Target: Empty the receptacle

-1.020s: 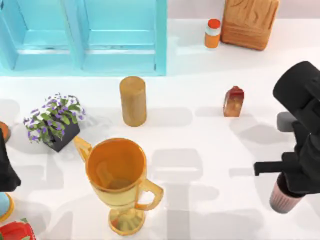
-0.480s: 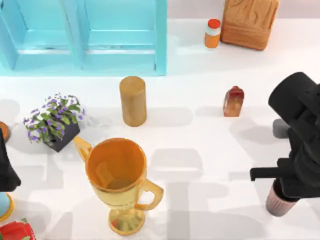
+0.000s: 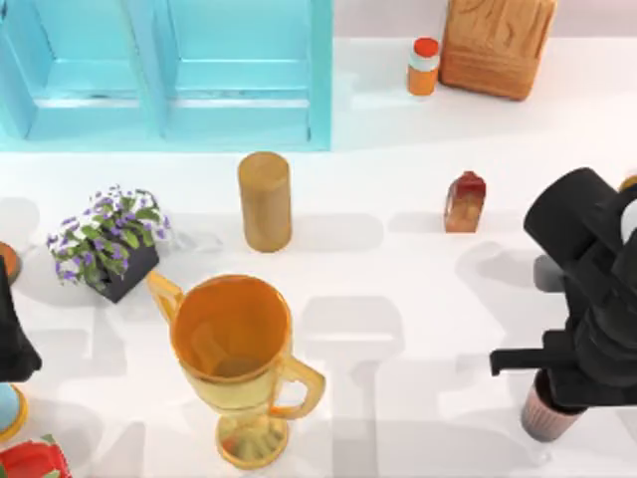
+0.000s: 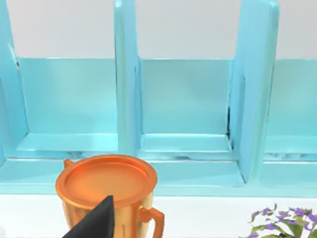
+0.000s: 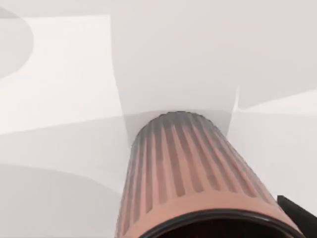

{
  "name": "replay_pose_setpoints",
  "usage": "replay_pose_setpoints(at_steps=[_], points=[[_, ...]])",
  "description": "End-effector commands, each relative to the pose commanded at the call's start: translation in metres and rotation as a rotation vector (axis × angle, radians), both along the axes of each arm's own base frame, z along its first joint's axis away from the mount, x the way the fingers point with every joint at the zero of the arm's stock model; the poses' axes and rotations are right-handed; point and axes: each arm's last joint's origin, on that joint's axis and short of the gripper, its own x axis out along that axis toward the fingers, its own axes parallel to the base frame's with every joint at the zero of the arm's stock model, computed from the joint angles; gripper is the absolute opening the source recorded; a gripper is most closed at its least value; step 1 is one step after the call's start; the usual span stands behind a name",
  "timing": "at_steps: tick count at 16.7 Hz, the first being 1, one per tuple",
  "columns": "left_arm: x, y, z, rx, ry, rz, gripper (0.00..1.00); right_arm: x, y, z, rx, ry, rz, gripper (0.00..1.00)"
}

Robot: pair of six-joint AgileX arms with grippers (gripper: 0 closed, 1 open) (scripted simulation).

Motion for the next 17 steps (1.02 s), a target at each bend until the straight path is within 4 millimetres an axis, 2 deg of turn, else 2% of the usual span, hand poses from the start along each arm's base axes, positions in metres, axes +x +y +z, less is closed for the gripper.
replay_pose_setpoints(at_steps=[13,17], points=[[0.0,0.0,0.0,0.0,0.0,0.0,1.0,0.0,0.0,0.0,0.0,0.0,0.0,0.98],[0.0,0.0,0.0,0.0,0.0,0.0,1.0,0.0,0.0,0.0,0.0,0.0,0.0,1.0]])
